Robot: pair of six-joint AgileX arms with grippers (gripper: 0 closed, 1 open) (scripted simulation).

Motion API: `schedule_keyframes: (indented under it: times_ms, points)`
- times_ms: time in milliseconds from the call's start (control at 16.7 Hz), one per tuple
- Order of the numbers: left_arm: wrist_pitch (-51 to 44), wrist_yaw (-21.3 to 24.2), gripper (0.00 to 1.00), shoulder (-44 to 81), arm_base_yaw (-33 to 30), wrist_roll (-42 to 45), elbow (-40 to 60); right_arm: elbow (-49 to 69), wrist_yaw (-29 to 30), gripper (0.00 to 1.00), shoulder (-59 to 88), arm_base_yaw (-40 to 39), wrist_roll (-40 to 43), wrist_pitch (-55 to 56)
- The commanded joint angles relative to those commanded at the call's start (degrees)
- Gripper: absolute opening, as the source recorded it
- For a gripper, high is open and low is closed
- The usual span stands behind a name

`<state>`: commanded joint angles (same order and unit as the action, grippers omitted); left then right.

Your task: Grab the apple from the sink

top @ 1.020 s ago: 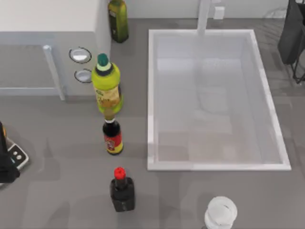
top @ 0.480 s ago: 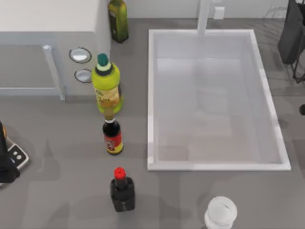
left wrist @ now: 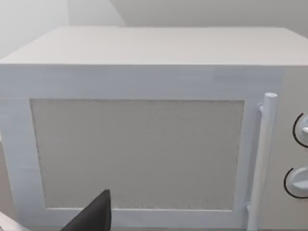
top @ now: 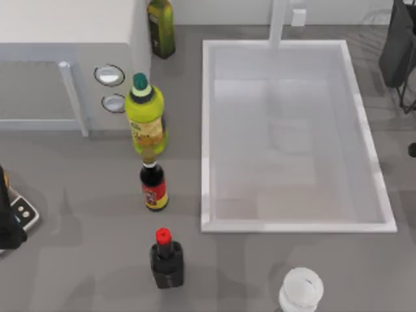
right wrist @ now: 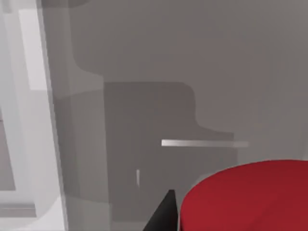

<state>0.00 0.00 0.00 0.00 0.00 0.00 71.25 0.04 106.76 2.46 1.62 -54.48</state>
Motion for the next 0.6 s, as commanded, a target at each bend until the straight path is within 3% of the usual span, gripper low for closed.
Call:
schedule_keyframes:
  times_ms: [240,600]
  points:
    - [0.00,0.00,1.00,0.00,0.00,0.00,0.00,0.00,0.00,0.98,0.00,0.00,0.00,0.00]
    - [0.00,0.00,1.00,0.00,0.00,0.00,0.00,0.00,0.00,1.00,0.00,0.00,0.00,0.00]
